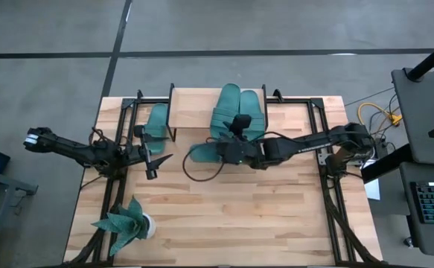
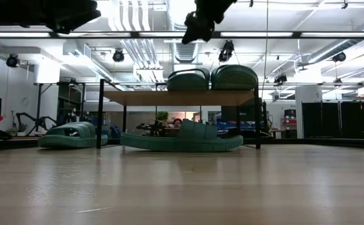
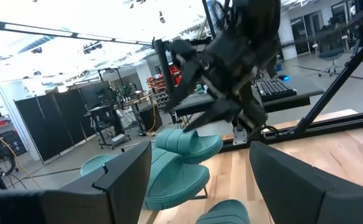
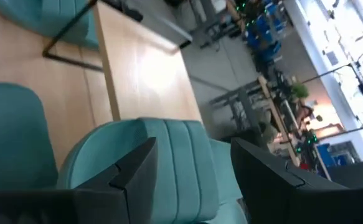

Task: Pick and place slides into the shelf
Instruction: Put the bottom green slide on the shelf

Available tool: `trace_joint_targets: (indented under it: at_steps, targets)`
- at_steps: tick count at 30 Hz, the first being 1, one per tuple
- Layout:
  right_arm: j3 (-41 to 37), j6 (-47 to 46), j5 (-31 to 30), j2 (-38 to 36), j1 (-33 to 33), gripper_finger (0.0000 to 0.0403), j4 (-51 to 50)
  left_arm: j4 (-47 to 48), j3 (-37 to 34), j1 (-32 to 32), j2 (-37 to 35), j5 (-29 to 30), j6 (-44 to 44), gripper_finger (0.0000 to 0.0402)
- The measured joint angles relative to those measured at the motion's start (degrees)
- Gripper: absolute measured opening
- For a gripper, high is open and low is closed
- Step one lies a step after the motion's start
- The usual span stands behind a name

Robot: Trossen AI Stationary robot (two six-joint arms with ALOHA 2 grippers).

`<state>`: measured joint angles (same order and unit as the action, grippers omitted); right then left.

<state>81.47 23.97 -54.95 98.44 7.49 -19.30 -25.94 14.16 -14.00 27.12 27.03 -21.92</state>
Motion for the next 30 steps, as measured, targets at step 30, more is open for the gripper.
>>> trace_joint_targets:
  at_steps: [30]
  targets:
    - [-1.84,3.93,-2.31,6.51,-4.63,0.0194,-4.04,-0.08,-2.65,0.0,-4.34,0.0,-0.01,0.0255]
